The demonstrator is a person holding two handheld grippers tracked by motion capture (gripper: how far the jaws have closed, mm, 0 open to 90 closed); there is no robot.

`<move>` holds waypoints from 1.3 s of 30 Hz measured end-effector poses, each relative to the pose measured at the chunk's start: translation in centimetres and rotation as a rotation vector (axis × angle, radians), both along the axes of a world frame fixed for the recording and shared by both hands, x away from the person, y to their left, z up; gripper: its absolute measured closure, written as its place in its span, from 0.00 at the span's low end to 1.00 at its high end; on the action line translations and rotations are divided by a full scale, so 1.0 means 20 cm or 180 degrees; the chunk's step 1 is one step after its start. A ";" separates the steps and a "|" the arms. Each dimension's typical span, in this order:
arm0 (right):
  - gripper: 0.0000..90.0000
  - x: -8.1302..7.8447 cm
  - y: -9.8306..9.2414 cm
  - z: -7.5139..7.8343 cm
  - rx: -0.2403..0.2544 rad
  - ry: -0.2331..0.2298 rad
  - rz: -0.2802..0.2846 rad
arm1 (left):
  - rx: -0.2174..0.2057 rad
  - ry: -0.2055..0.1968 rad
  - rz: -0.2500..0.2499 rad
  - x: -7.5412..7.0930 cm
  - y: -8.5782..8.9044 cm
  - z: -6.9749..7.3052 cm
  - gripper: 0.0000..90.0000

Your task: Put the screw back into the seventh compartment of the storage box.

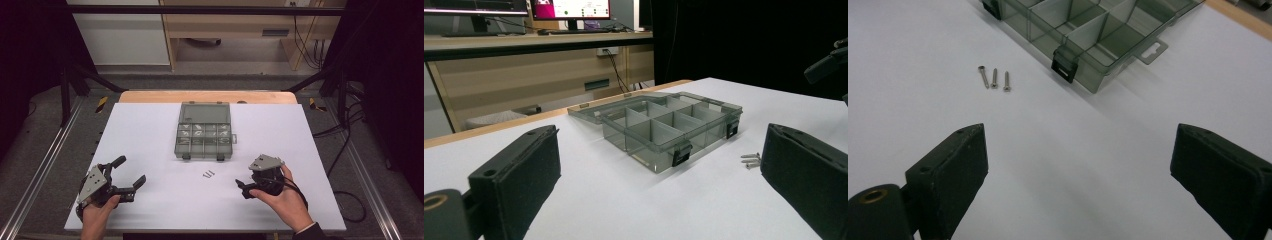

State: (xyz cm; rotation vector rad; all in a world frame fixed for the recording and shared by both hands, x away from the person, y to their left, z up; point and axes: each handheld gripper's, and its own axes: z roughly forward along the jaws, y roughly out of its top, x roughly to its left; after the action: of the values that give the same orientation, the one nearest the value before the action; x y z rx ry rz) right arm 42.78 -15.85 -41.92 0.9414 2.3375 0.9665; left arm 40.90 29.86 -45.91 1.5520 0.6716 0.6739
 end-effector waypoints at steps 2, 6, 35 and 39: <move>0.09 0.03 0.02 0.02 -0.0071 0.0054 0.0051 | 0.0005 -0.0001 -0.0003 0.00 0.00 0.00 0.03; 0.09 0.05 0.04 0.04 -0.0118 0.0080 0.0094 | 0.0001 -0.0003 -0.0005 0.00 0.00 0.00 0.03; 0.09 0.17 0.27 0.09 -0.0371 0.0454 0.0227 | 0.0043 -0.0006 0.0002 0.00 -0.01 0.00 0.03; 0.09 0.16 0.27 0.08 -0.0360 0.0484 0.0245 | 0.0078 -0.0010 0.0001 0.00 -0.02 0.00 0.03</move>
State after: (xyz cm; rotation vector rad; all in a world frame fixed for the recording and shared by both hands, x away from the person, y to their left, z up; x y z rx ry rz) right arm 45.96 -10.43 -40.26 0.9145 2.5427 0.8071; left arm 40.81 29.49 -45.84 1.5729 0.6633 0.6870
